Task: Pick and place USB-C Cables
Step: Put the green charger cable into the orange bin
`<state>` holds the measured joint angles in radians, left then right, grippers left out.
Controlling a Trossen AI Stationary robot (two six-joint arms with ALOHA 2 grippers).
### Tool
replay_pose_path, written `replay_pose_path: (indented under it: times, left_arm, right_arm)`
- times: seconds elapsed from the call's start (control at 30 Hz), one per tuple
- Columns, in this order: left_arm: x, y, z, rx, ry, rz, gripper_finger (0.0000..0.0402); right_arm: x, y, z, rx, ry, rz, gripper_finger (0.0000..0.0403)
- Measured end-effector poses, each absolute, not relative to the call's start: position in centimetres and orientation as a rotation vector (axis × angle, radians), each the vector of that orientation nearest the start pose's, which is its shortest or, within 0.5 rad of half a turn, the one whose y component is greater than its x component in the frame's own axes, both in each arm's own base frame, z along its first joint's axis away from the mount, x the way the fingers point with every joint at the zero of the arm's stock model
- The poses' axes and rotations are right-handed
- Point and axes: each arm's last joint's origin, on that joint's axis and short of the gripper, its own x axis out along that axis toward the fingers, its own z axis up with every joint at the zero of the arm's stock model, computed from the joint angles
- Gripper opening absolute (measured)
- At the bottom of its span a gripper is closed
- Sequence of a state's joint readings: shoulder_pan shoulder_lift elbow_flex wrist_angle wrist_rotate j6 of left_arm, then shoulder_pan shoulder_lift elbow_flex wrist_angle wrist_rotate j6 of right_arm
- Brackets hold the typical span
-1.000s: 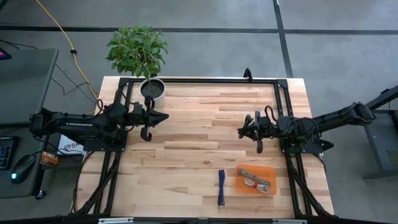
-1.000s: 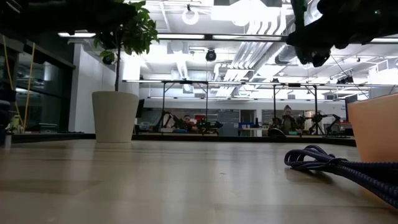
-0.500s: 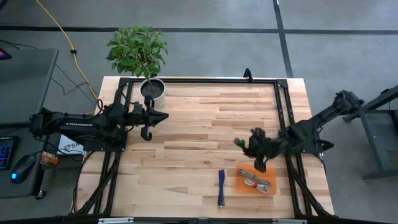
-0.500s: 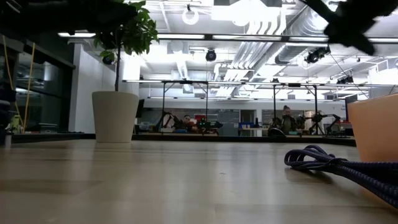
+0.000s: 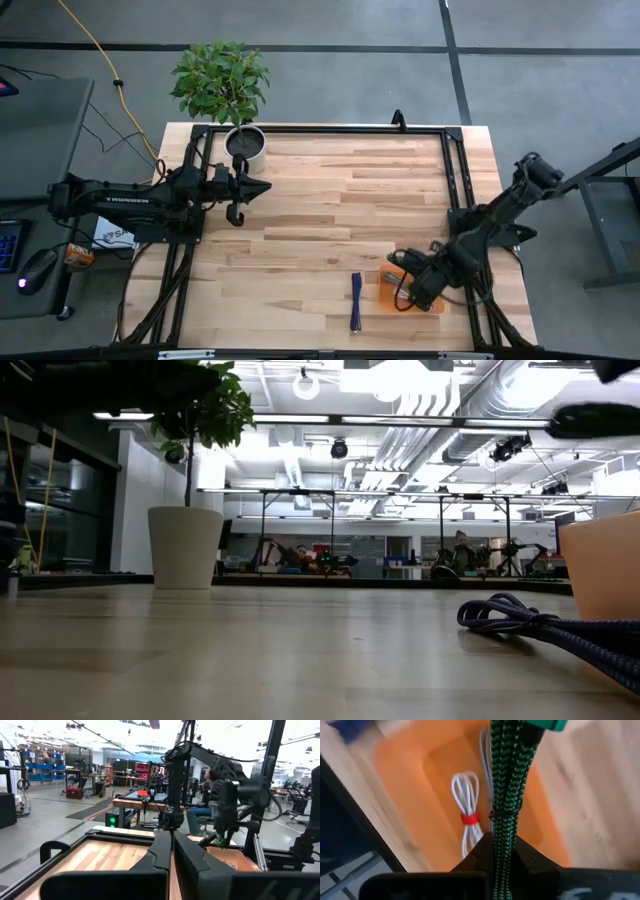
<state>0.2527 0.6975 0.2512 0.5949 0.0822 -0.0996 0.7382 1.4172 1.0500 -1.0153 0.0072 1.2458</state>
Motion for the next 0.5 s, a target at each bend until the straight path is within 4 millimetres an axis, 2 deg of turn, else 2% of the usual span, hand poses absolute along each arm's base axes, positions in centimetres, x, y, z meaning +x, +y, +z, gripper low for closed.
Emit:
replay_pose_path:
  times: [0.27,0.5]
  left_arm:
    - [15.6,3.8,23.4,-0.080,-0.132,0.164,0.0000]
    - [15.7,3.8,23.0,-0.091,-0.097,0.166,0.0000]
  right_arm:
    - [18.9,19.2,21.6,0.529,1.441,-0.258,0.0007]
    - [19.8,20.1,19.3,0.455,1.486,-0.256,0.0007]
